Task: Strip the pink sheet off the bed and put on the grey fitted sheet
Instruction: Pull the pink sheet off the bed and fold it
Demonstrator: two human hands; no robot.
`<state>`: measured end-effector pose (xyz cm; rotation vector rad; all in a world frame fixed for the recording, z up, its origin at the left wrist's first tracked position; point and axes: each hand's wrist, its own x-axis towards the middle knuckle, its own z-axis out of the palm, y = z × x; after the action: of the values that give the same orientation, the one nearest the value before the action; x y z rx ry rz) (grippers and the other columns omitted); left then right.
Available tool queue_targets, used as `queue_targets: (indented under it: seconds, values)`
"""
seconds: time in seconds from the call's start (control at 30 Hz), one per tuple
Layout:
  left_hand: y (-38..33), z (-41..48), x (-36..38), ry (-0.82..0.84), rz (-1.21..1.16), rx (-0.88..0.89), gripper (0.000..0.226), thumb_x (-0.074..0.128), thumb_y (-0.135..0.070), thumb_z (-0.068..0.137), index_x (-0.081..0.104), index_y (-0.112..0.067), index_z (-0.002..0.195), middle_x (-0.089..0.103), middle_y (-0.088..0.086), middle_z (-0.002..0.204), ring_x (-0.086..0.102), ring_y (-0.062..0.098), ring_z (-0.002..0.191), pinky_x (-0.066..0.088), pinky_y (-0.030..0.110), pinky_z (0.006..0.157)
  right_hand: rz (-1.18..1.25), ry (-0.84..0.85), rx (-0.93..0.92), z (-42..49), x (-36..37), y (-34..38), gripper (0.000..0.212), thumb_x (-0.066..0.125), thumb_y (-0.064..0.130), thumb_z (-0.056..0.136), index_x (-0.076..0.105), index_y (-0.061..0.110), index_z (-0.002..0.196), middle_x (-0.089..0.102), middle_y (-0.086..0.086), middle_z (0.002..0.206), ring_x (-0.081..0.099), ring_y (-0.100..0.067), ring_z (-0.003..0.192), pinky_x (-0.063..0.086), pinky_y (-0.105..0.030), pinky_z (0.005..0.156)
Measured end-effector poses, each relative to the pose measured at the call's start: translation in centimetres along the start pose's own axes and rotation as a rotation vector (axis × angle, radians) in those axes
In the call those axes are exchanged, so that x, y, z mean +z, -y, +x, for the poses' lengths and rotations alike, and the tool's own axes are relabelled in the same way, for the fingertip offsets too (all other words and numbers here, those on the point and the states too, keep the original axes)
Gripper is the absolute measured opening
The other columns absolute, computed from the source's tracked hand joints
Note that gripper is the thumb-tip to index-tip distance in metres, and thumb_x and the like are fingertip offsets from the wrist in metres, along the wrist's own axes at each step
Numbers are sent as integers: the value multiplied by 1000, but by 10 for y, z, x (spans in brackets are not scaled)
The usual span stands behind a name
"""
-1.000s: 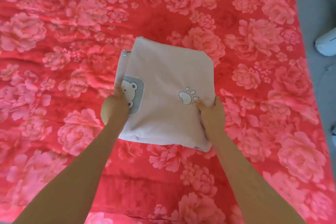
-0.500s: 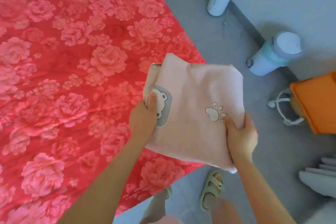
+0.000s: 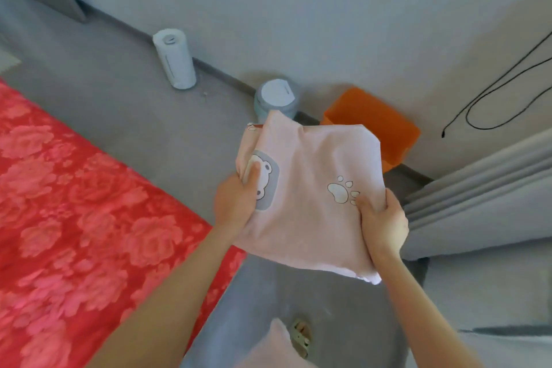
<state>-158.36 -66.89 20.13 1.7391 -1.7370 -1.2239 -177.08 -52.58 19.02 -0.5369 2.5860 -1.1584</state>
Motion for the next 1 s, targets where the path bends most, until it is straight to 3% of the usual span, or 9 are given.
queue_targets:
  seconds: [0.17,0.3,0.4,0.7,0.87,1.0]
  values:
    - [-71,45,79,92,51,59,62,35,-62,92,62,-7,90,63,4,85,56,26,82,37,31,68,13,-68,104,91,-34,-14,18,60,31,85,56,18,96,59,3,79,52,-25,78,35,-31,68]
    - [-112,94,122,156,90,93,56,41,-60,91,61,-8,96,63,5,91,58,27,88,44,34,74,35,-91,173,153,-29,-21,19,62,32,85,56,16,93,60,2,79,52,-24,77,35,-30,68]
    - [-139,139,156,196,129,120,44,47,-53,92,58,-10,96,58,1,88,54,23,84,37,30,71,40,-95,226,202,-14,-28,20,62,34,85,56,16,92,61,0,80,54,-25,78,37,-31,68]
    - [-214,297,283,375,377,146,46,41,-41,97,54,3,102,61,20,104,56,35,100,40,35,80,-31,4,454,375,38,-48,22,64,33,85,58,13,93,63,-5,87,55,-27,78,36,-31,63]
    - [-235,365,351,539,496,84,39,35,-28,100,53,5,112,57,23,113,53,37,105,37,32,78,-58,101,563,455,60,-78,22,59,31,86,58,11,96,64,-8,92,59,-28,82,48,-37,71]
    - [-233,420,419,533,558,-42,33,36,-26,100,54,-2,113,61,18,113,56,31,97,39,32,76,-49,223,610,524,90,-117,22,55,29,86,58,18,105,65,-5,96,60,-23,83,52,-43,78]
